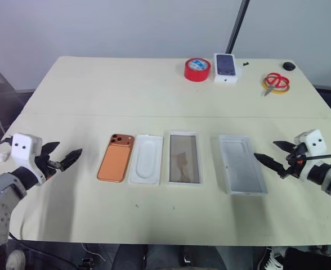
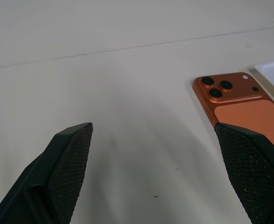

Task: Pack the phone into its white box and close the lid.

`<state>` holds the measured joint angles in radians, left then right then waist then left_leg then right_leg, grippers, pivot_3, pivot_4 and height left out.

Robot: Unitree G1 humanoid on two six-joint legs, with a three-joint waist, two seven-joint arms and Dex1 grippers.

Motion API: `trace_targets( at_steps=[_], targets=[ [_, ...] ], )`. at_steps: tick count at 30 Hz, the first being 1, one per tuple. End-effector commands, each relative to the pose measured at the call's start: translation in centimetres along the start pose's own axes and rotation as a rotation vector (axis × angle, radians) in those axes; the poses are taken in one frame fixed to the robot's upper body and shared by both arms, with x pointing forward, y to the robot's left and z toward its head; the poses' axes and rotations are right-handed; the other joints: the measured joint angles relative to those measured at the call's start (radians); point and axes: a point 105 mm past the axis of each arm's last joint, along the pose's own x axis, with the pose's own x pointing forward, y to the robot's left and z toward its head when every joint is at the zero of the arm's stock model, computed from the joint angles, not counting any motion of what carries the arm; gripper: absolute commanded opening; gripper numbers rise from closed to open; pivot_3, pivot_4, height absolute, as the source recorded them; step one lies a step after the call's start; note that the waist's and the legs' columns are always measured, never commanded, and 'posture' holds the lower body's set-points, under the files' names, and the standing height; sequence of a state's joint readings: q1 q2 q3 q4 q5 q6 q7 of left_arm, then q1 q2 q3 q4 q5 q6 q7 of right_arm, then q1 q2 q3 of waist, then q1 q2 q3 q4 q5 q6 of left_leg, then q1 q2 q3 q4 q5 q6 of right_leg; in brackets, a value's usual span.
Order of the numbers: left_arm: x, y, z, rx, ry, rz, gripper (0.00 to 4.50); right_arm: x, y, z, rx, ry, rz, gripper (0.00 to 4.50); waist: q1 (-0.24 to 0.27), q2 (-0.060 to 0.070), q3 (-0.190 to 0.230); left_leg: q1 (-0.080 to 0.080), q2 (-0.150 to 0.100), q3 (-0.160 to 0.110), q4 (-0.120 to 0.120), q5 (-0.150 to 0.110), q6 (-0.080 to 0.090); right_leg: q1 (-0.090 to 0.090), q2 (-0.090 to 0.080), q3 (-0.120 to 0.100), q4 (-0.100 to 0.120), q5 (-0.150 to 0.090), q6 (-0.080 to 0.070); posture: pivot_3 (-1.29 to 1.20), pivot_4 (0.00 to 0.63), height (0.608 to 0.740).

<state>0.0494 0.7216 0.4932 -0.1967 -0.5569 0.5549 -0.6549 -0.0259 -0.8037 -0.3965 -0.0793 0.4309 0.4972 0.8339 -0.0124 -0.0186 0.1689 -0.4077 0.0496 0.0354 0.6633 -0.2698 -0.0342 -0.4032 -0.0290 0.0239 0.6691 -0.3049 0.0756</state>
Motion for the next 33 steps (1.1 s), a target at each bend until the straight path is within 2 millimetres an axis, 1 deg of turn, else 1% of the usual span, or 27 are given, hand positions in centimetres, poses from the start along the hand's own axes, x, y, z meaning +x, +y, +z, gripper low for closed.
trace_targets(
  at_steps=[1, 8, 11, 14, 17, 19, 22, 24, 26, 28, 31, 33],
  targets=[
    [-0.6, 0.1, 1.3, 0.034, -0.028, 0.003, 4.39, -0.2, 0.2, 1.3, -0.036, -0.031, 0.012, 4.44, -0.001, 0.0, 0.0, 0.0, 0.0, 0.0, 0.0, 0.0, 0.0, 0.0, 0.0, 0.0, 0.0, 0.0, 0.0, 0.0, 0.15, 0.732],
    [-0.4, -0.5, 1.3, 0.025, -0.036, -0.003, 4.39, 0.1, 0.6, 2.4, -0.064, -0.052, 0.031, 4.44, -0.001, 0.0, 0.0, 0.0, 0.0, 0.0, 0.0, 0.0, 0.0, 0.0, 0.0, 0.0, 0.0, 0.0, 0.0, 0.0, 0.15, 0.732],
    [0.1, -1.1, 1.5, 0.022, -0.042, -0.024, 4.39, 0.3, 0.9, 3.1, -0.086, -0.068, 0.045, 4.44, -0.001, 0.0, 0.0, 0.0, 0.0, 0.0, 0.0, 0.0, 0.0, 0.0, 0.0, 0.0, 0.0, 0.0, 0.0, 0.0, 0.15, 0.732],
    [0.7, -2.3, 1.7, 0.024, -0.055, -0.059, 4.39, 0.9, 1.6, 4.1, -0.107, -0.094, 0.076, 4.44, -0.001, 0.0, 0.0, 0.0, 0.0, 0.0, 0.0, 0.0, 0.0, 0.0, 0.0, 0.0, 0.0, 0.0, 0.0, 0.0, 0.15, 0.732],
    [1.6, -5.0, 2.2, 0.005, -0.078, -0.152, 4.39, 2.2, 3.6, 5.6, -0.138, -0.139, 0.147, 4.44, -0.001, 0.0, 0.0, 0.0, 0.0, 0.0, 0.0, 0.0, 0.0, 0.0, 0.0, 0.0, 0.0, 0.0, 0.0, 0.0, 0.15, 0.732],
    [2.2, -7.1, 2.2, -0.018, -0.081, -0.221, 4.39, 2.8, 4.7, 6.1, -0.15, -0.156, 0.185, 4.44, -0.001, 0.0, 0.0, 0.0, 0.0, 0.0, 0.0, 0.0, 0.0, 0.0, 0.0, 0.0, 0.0, 0.0, 0.0, 0.0, 0.15, 0.732],
    [3.0, -11.2, 1.1, -0.068, -0.002, -0.352, 4.46, 4.0, 7.5, 6.4, -0.184, -0.159, 0.272, 4.49, 0.0, 0.0, 0.0, 0.0, 0.0, -0.001, 0.0, 0.0, 0.0, 0.0, 0.0, 0.0, 0.0, 0.0, 0.0, 0.0, 0.15, 0.732],
    [3.3, -12.9, 0.9, -0.105, 0.037, -0.384, 4.46, 4.4, 9.0, 6.4, -0.206, -0.154, 0.322, 4.49, -0.001, 0.0, 0.0, 0.0, 0.0, -0.001, 0.0, 0.0, 0.0, 0.0, 0.0, 0.0, 0.001, 0.0, 0.0, 0.0, 0.15, 0.732],
    [3.6, -13.8, 1.1, -0.135, 0.058, -0.378, 4.46, 4.6, 10.0, 6.6, -0.225, -0.152, 0.364, 4.49, 0.0, 0.0, 0.0, 0.0, 0.0, -0.001, 0.001, 0.0, 0.0, 0.0, 0.0, 0.0, 0.001, 0.0, 0.0, 0.0, 0.15, 0.732],
    [3.9, -14.1, 0.6, -0.158, 0.117, -0.349, 4.46, 4.7, 10.8, 6.5, -0.23, -0.152, 0.392, 4.49, 0.0, 0.0, 0.0, 0.0, 0.0, -0.001, 0.001, 0.0, 0.0, 0.0, 0.0, 0.0, 0.001, 0.0, 0.0, 0.0, 0.15, 0.732],
    [4.2, -14.3, 0.3, -0.202, 0.178, -0.329, 4.46, 4.7, 11.1, 6.2, -0.228, -0.143, 0.401, 4.49, 0.0, 0.0, 0.0, 0.0, 0.0, -0.002, 0.001, 0.0, 0.0, 0.0, 0.001, 0.0, 0.001, 0.0, 0.0, 0.0, 0.15, 0.732],
    [4.4, -14.4, 0.4, -0.243, 0.186, -0.33, 4.46, 4.7, 11.3, 5.9, -0.229, -0.137, 0.401, 4.49, 0.0, 0.0, 0.0, 0.0, 0.0, -0.002, 0.001, 0.0, 0.0, 0.0, 0.001, 0.0, 0.001, 0.0, 0.0, 0.0, 0.15, 0.732]
  ],
)
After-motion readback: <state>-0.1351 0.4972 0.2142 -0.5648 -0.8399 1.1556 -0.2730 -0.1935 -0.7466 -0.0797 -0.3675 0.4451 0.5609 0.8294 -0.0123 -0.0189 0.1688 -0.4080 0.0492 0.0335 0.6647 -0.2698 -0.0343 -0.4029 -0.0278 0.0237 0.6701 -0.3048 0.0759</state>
